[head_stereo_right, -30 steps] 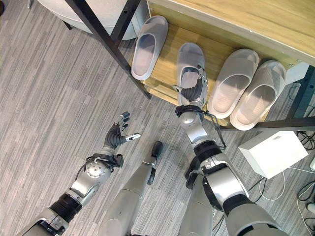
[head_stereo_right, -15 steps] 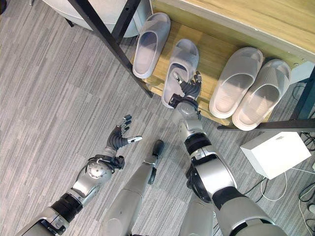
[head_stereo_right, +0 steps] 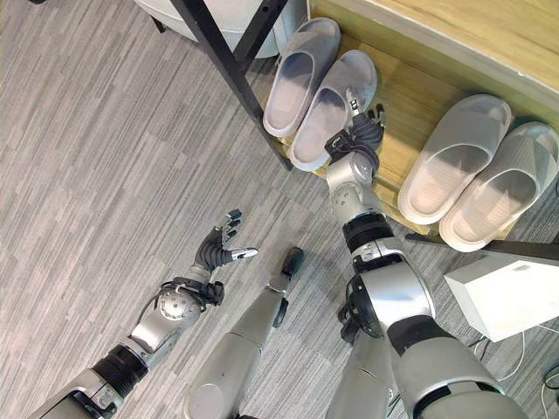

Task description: Arrange the slippers neatly on the shoe rack.

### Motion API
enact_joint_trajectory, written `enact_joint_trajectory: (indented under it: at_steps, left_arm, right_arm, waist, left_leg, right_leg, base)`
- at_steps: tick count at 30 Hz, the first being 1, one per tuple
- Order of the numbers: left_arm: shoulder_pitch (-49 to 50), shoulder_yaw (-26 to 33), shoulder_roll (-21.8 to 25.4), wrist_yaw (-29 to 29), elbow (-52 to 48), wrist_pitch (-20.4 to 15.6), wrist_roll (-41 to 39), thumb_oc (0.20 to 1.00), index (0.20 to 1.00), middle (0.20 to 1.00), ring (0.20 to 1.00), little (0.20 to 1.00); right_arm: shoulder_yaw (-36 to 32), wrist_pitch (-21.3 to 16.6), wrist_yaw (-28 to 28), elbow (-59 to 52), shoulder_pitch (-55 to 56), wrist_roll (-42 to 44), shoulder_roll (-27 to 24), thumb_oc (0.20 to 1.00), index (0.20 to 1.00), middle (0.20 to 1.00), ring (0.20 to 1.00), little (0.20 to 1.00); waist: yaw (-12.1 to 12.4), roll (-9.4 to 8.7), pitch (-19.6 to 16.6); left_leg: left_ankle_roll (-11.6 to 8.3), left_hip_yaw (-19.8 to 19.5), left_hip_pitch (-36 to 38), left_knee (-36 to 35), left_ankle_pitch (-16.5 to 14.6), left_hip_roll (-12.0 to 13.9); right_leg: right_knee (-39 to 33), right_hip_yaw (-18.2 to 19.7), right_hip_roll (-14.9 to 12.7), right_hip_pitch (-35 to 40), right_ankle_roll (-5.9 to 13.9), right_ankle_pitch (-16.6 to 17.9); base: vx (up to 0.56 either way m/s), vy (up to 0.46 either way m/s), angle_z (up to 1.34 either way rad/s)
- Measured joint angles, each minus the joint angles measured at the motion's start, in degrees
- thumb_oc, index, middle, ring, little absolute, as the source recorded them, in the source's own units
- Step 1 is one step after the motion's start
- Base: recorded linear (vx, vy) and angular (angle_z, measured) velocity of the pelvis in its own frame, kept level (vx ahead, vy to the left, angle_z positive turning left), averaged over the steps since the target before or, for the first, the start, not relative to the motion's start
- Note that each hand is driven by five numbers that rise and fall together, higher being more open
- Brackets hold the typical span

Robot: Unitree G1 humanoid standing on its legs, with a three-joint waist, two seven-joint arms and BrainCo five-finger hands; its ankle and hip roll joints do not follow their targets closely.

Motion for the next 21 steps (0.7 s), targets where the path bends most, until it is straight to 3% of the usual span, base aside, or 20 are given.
enact_joint_trajectory:
  at_steps: [8,15,19,21]
  left_arm:
    - [-0.06,0.09,0.02,-0.30,-0.08,0.00,-0.02,1.000,1.000,1.000,1.000,1.000]
    - [-0.37,0.11,-0.01,-0.30,-0.13,0.00,-0.04,1.000,1.000,1.000,1.000,1.000]
    - [-1.18,0.21,-0.38,-0.17,-0.02,0.21,0.03,1.000,1.000,1.000,1.000,1.000]
    - [-1.49,1.09,-1.42,0.26,0.26,0.52,0.04,1.000,1.000,1.000,1.000,1.000]
  right_arm:
    - [-0.51,-0.01,0.49,2.54,-1.30,1.45,-3.54,1.000,1.000,1.000,1.000,1.000]
    - [-0.48,-0.03,1.31,2.54,-1.35,1.46,-3.79,1.000,1.000,1.000,1.000,1.000]
    - [0.32,-0.91,1.05,-5.70,3.22,-0.48,-1.08,1.000,1.000,1.000,1.000,1.000]
    - [1.82,-0.88,0.38,-13.93,10.41,-7.25,1.09,1.000,1.000,1.000,1.000,1.000]
  waist:
    - [0.46,0.41,-0.25]
    - [0.45,0.42,-0.26]
    - [-0.49,0.39,-0.24]
    - [-0.90,0.32,-0.20]
  left_leg:
    - [0.04,-0.59,-0.85,-0.03,0.08,-0.31]
    - [0.04,-0.54,-0.81,-0.04,0.08,-0.27]
    - [0.04,-0.18,0.10,-0.10,0.08,-0.21]
    - [0.14,0.33,2.04,-1.03,0.14,0.04]
  right_leg:
    - [-0.07,-1.15,-0.30,-0.13,0.06,-0.06]
    - [-0.11,-1.15,-0.27,-0.14,0.39,0.14]
    - [-0.37,-0.67,-0.21,0.52,1.00,0.52]
    - [-1.39,-0.01,0.19,2.17,1.20,0.72]
  base:
    - [0.02,0.002,0.05]
    - [0.00,0.001,0.00]
    - [-0.01,-0.003,-0.03]
    - [-0.02,-0.016,-0.12]
